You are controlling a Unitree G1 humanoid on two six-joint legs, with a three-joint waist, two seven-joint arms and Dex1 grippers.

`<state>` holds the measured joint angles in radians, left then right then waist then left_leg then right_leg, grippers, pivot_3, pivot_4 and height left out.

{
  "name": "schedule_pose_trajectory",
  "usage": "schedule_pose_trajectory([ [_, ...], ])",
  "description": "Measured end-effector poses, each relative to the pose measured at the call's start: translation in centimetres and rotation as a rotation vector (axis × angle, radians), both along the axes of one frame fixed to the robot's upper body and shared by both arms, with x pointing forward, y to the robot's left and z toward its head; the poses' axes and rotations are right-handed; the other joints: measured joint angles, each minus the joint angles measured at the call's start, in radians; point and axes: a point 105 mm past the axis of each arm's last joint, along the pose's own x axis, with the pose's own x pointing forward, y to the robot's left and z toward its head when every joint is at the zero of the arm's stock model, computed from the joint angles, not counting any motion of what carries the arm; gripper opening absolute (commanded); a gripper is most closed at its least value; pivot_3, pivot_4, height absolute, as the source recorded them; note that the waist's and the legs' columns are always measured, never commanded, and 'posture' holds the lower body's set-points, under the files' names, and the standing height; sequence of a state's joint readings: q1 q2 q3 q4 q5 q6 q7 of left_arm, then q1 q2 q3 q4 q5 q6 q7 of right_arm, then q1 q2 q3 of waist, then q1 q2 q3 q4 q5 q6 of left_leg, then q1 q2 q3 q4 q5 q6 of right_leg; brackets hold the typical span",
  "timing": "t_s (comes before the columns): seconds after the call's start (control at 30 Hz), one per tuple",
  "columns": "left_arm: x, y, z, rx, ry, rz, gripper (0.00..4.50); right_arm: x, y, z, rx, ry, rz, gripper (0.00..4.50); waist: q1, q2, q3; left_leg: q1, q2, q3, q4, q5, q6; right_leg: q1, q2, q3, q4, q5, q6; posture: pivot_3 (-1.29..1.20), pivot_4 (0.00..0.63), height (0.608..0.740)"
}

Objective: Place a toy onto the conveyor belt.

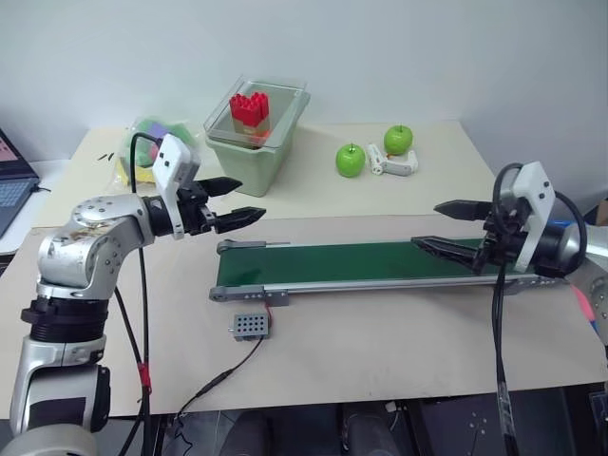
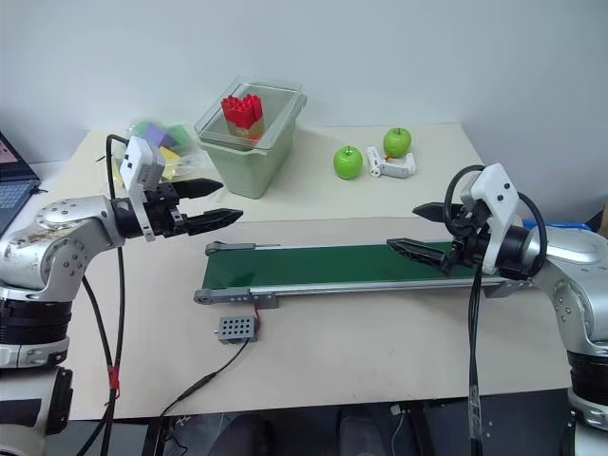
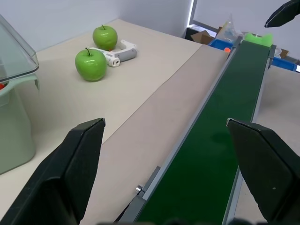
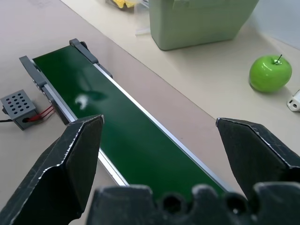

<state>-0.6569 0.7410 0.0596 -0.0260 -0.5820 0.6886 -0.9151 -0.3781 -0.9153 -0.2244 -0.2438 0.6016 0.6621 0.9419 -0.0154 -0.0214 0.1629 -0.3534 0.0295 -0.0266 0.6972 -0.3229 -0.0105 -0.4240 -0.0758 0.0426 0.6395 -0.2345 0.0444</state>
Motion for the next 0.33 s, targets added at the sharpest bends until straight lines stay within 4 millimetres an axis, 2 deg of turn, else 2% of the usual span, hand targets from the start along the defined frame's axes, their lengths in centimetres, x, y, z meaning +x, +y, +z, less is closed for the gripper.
schedule_pose_trajectory([
  [0.33, 0.06, -0.23, 0.23, -0.005, -0.008, -0.005, 4.44, 0.20, -0.25, 0.05, 0.001, 0.002, -0.007, 4.50, 0.000, 0.000, 0.000, 0.000, 0.000, 0.000, 0.000, 0.000, 0.000, 0.000, 0.000, 0.000, 0.000, 0.000, 0.000, 0.00, 0.150, 0.740],
])
